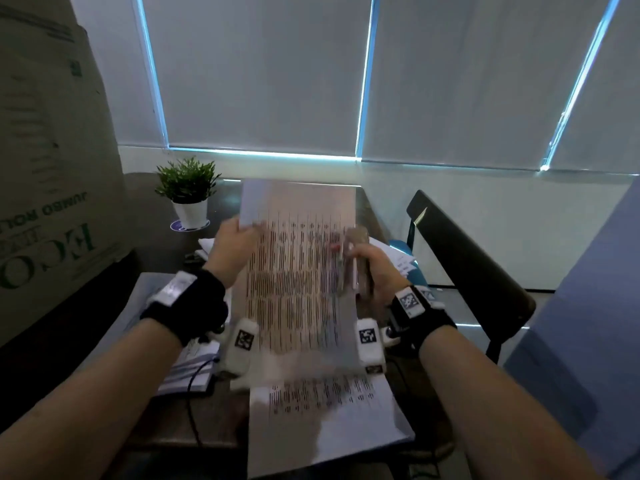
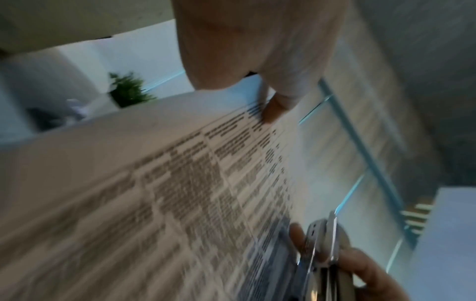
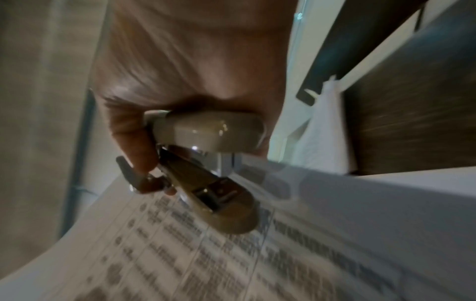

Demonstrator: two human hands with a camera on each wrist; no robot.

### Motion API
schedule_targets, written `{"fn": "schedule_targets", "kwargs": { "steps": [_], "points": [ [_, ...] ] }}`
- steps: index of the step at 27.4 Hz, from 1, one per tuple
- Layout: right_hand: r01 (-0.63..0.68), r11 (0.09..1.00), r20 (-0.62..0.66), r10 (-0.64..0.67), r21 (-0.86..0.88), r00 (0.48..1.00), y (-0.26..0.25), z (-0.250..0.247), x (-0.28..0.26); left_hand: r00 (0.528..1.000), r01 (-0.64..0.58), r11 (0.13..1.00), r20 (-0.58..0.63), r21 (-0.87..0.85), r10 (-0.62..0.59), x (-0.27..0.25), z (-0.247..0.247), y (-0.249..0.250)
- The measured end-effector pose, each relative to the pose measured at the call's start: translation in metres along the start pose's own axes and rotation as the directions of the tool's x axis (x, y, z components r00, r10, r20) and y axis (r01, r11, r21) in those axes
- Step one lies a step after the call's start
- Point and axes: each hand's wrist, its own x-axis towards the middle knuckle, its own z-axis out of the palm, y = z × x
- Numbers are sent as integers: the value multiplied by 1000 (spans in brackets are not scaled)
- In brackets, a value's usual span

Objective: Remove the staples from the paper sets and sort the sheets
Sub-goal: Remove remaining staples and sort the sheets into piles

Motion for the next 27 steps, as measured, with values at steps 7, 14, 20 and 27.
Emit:
{"fn": "schedule_targets", "kwargs": {
  "steps": [7,14,20,27],
  "points": [
    [295,938,-113,-318,-182,941,-33,19,-13,976,-202,979,-84,-34,199,7,23,19],
    [705,639,-442,-752,-307,490,-109,6,-20,996,-90,995,-25,-42,89,23,55,37],
    [812,556,-341,-809,-177,479,-216,43,-13,981,-142,988,137,56,134,28,106,74],
    [735,626,-213,-780,-263,588,-222,36,-10,978,-91,994,194,66,76,35,130,77]
  ]
}}
